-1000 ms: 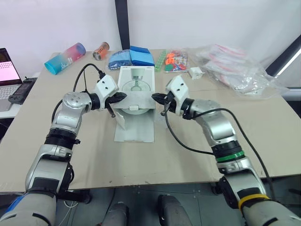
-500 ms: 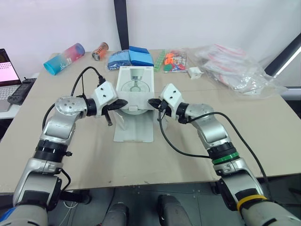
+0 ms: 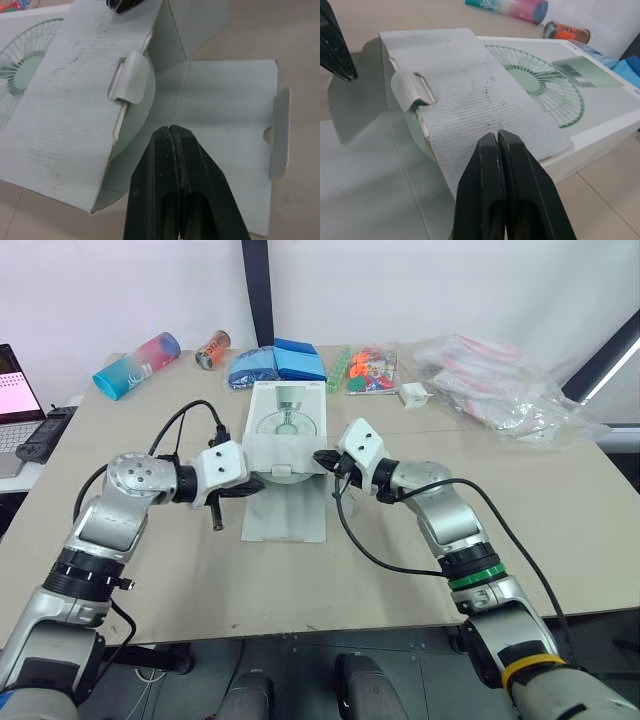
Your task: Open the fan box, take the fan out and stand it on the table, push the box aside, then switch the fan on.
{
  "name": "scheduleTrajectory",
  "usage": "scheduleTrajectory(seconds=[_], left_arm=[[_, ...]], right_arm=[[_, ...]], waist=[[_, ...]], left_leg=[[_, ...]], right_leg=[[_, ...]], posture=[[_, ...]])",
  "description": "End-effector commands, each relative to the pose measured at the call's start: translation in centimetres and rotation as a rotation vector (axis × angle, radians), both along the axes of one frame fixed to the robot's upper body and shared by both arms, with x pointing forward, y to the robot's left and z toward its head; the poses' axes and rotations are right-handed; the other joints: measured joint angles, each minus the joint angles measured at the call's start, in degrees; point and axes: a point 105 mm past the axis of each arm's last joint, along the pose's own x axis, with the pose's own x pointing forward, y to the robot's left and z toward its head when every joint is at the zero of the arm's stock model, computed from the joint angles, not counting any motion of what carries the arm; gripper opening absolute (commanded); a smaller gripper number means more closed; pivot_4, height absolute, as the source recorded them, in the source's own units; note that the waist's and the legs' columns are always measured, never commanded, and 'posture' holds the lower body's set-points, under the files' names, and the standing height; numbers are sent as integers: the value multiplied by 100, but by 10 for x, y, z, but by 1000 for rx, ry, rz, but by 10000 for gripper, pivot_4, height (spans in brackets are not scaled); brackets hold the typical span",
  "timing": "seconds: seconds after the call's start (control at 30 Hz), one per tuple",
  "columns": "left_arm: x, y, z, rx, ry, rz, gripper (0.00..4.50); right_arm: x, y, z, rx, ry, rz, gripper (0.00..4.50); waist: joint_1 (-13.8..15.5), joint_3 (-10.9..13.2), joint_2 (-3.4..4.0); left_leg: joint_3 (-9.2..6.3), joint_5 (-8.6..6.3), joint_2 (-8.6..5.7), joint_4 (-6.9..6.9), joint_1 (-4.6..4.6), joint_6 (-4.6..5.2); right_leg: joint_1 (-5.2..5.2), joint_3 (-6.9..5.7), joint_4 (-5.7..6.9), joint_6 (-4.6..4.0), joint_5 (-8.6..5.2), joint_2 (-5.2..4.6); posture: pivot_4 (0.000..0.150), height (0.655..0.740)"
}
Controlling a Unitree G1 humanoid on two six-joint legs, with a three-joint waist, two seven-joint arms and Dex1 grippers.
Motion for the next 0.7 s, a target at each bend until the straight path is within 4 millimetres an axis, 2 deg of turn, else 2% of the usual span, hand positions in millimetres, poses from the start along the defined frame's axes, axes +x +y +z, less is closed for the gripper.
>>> scheduleTrajectory(seconds=[0.03,0.23,0.4,0.5,0.7], left_arm=[[0,9,15,85,-55,-17,0],[0,24,26,195,-88,-22,0],[6,42,17,299,-84,5,0],[10,38,19,277,-107,7,0],[15,19,47,177,-171,-24,0]], right_arm=[[-3,3,3,4,-14,13,411],[-3,4,3,9,-19,15,411],[-3,5,4,11,-22,15,411],[-4,5,3,10,-22,16,411],[-5,5,3,5,-24,21,411]], waist=[[-1,0,0],[-3,0,0],[-7,0,1],[-7,0,0],[-1,0,0]], left_leg=[[0,0,0,0,1,0],[4,-2,2,0,1,4],[6,-3,4,-1,2,6],[7,-4,4,-1,3,7],[8,-4,4,1,2,7]], right_leg=[[0,0,0,0,0,1],[0,3,-2,0,0,3],[0,3,-2,-1,0,5],[0,4,-1,-1,0,6],[1,5,-2,0,1,6]], posture=[[1500,7400],[1500,7400],[1500,7400],[1500,7400],[1500,7400]])
